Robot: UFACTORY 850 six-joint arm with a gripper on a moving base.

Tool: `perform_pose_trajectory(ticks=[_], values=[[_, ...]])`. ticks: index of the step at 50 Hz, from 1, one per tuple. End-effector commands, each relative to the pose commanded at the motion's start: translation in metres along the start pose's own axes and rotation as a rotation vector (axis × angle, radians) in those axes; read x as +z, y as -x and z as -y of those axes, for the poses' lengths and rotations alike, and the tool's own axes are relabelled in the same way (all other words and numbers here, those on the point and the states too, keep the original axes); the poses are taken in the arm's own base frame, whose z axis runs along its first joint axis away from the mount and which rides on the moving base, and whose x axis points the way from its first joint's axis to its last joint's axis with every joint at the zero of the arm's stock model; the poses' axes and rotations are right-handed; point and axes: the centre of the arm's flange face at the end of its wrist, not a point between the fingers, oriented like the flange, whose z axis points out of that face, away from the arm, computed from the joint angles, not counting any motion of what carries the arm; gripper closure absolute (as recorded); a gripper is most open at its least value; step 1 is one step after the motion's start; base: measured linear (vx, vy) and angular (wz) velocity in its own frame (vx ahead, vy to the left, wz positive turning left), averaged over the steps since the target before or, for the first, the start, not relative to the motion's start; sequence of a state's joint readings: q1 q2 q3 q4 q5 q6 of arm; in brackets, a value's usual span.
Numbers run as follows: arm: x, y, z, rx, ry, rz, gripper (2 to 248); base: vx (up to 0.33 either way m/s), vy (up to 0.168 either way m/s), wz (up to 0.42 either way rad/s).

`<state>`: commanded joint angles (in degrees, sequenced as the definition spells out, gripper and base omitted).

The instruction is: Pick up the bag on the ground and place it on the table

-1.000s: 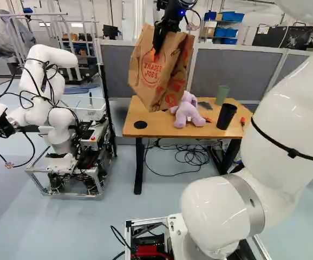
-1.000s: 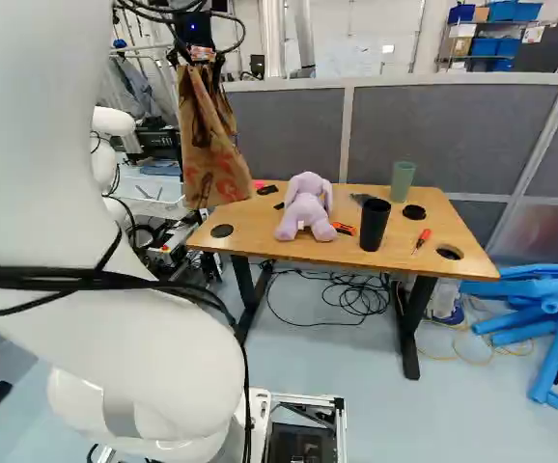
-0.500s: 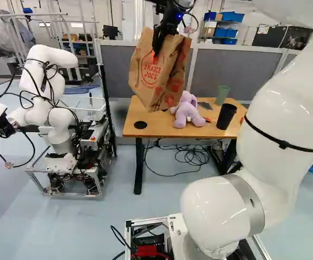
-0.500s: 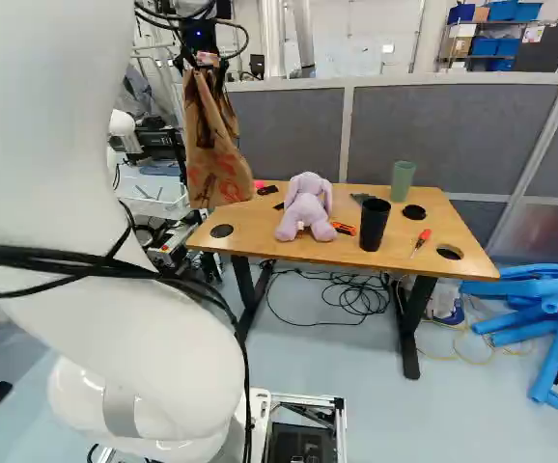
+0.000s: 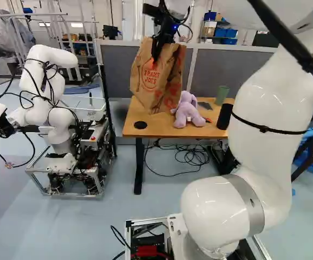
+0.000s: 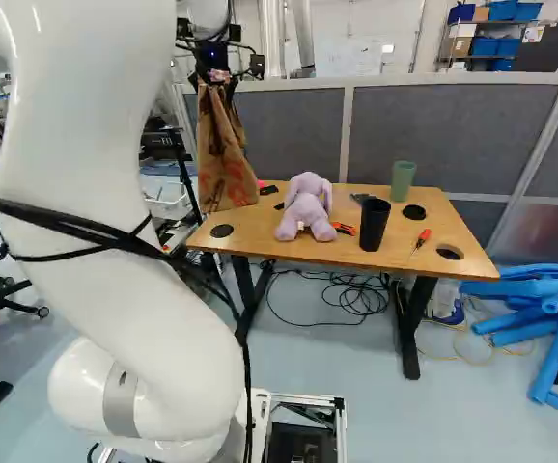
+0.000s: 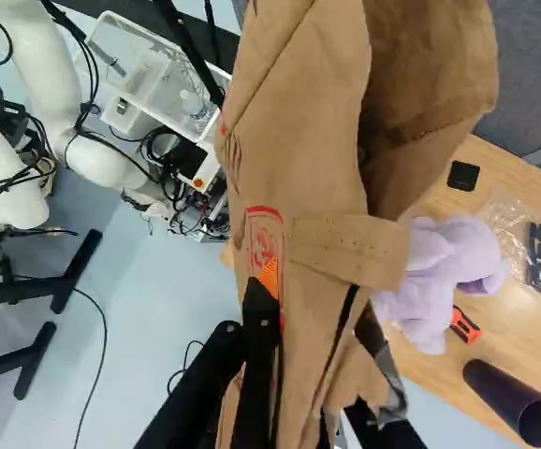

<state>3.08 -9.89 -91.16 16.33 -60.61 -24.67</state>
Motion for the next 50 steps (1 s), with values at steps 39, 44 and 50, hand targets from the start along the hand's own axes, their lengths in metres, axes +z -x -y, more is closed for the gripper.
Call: perform_pose_trajectory(ticks=[39, 44, 50], values=[[0.061, -0.006, -0.026, 0.036, -0.022, 0.089, 229, 0.0, 0.0, 0.0], [0.068, -0.006, -0.028, 0.039, -0.025, 0.101, 229, 0.0, 0.0, 0.0], [0.077, -0.005, -0.03, 0.043, -0.03, 0.115, 229, 0.0, 0.0, 0.0]])
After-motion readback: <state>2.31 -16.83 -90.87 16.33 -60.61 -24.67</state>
